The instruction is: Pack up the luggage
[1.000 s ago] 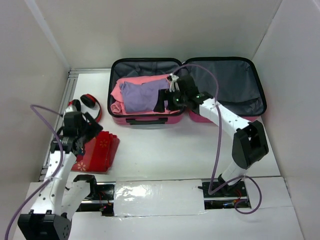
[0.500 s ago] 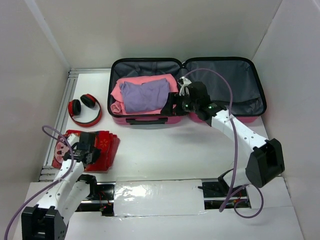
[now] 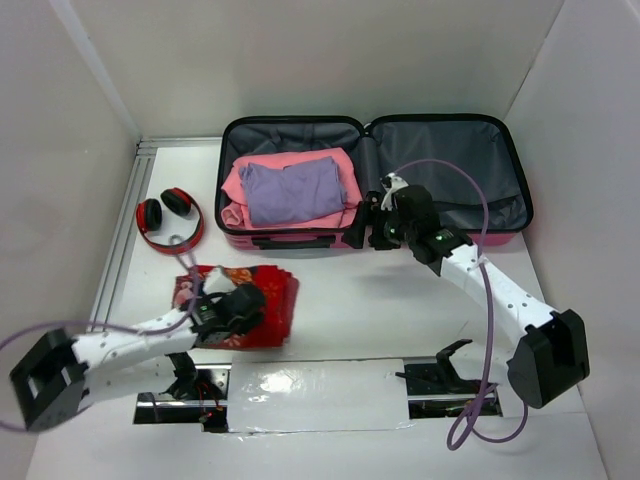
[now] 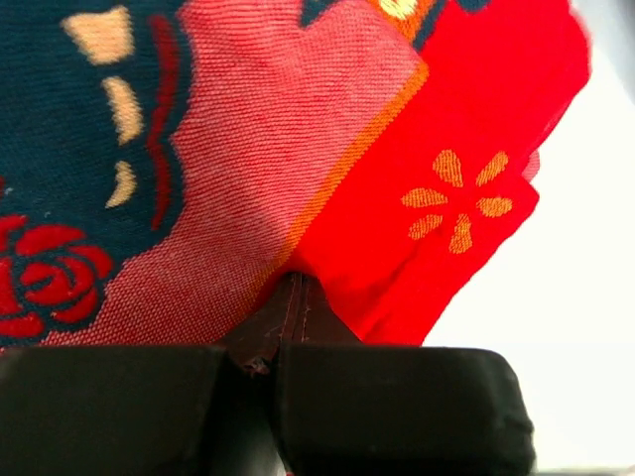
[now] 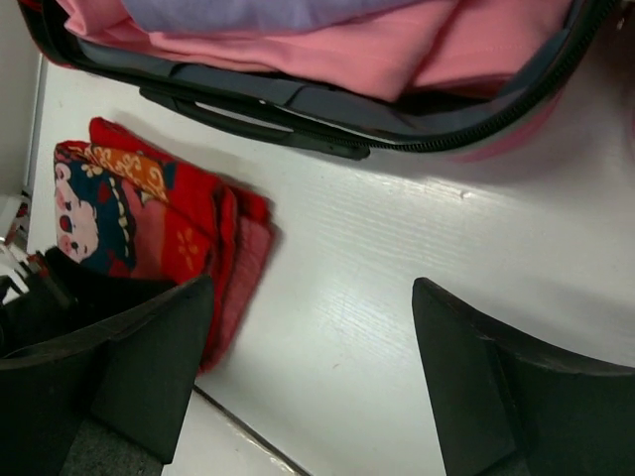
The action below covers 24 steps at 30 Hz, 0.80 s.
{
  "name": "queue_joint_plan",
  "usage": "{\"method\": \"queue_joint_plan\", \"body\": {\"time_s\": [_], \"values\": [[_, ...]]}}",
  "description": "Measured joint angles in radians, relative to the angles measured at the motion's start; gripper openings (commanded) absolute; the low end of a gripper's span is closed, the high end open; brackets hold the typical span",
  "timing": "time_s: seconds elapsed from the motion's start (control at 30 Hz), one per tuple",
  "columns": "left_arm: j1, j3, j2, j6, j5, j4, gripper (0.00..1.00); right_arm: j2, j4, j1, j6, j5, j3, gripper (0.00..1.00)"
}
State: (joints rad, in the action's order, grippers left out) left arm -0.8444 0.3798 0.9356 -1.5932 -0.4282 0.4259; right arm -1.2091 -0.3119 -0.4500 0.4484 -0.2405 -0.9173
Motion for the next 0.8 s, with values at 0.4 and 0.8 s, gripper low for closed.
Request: {"method": "queue_joint_plan", "body": {"time_s": [0.4,0.8], "values": [[-0.348,0.549,0.660,0.011,0.017,-0.041,0.00,0.125,-0.098,0.025,0.008,0.051,0.060,0.90],[-0.336,0.620,0.566,0.300,0.063,-0.104,0.82,0.283,-0.185,0.051,0.035,0.048,0.172,0.96]]}}
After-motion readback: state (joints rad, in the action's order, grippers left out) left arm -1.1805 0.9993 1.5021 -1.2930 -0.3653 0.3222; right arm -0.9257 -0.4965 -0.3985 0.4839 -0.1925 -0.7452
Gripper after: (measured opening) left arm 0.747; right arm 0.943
